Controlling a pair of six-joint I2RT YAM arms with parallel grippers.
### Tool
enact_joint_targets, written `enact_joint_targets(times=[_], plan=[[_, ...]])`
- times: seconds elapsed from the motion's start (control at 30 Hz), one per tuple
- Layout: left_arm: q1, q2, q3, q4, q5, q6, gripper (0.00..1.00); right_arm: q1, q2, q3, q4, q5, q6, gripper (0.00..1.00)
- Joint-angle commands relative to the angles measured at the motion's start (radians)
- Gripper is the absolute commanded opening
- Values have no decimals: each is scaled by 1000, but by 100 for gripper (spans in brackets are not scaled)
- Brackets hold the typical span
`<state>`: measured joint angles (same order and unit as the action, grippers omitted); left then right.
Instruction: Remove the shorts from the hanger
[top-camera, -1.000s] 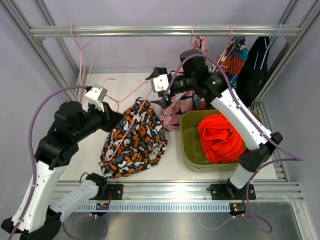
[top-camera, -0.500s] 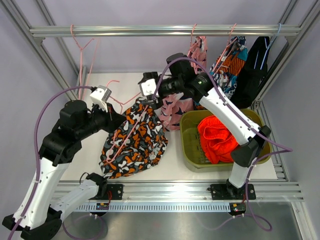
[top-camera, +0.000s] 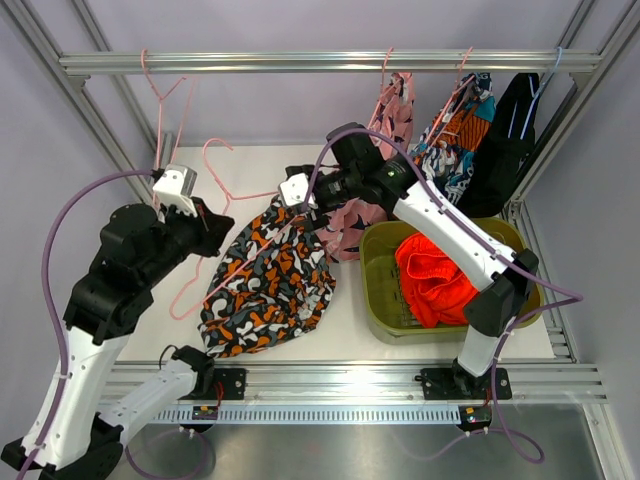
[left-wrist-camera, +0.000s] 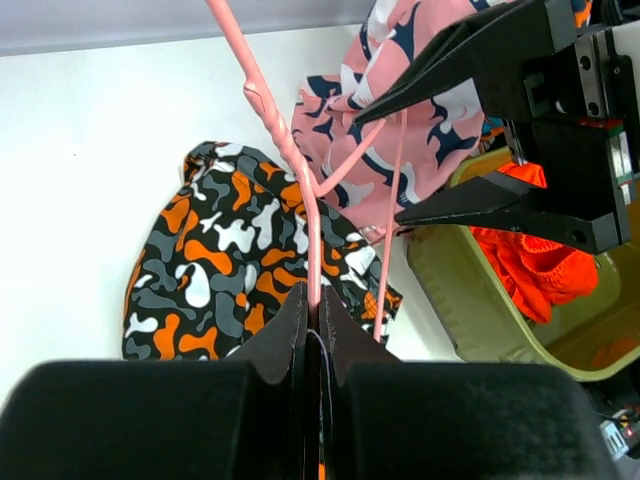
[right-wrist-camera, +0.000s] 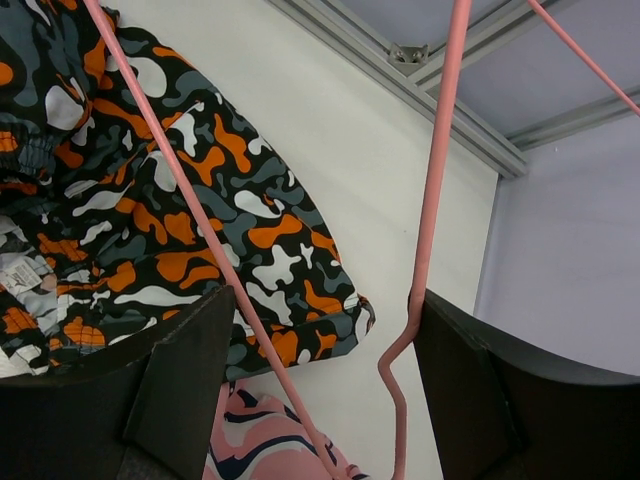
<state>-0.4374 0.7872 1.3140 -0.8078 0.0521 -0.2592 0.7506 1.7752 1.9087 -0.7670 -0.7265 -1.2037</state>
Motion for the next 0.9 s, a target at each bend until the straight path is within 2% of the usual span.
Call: enact_joint_targets(times=[0.0, 0.03, 0.1, 0.17, 0.23, 0.27, 0.37, 0.5, 0.67, 0.87], plan=[[9, 10, 44, 140, -106, -18, 0, 7, -10, 26, 12, 1, 52, 78], [11, 17, 42, 142, -110, -15, 0, 7, -7, 48, 32, 6, 84, 81], [12, 33, 44, 134, -126, -3, 0, -2, 12, 96, 131, 38, 309, 87], [14, 53, 37, 116, -138, 17, 0, -22, 36, 228, 161, 35, 503, 93], [20, 63, 19, 110, -152, 40, 0, -60, 64, 342, 216, 30, 611, 97], [25, 66, 16, 110, -156, 47, 0, -72, 70, 372, 231, 26, 688, 99], [38, 82, 10, 125, -179, 80, 0, -126, 70, 411, 288, -34, 777, 100], [58, 125, 31, 166, -236, 138, 0, -160, -5, 313, 339, -114, 782, 99], [107, 193, 108, 252, -268, 192, 0, -183, -103, 84, 362, -125, 770, 99], [215, 317, 226, 323, -192, 189, 0, -215, -212, -111, 362, -132, 759, 99]])
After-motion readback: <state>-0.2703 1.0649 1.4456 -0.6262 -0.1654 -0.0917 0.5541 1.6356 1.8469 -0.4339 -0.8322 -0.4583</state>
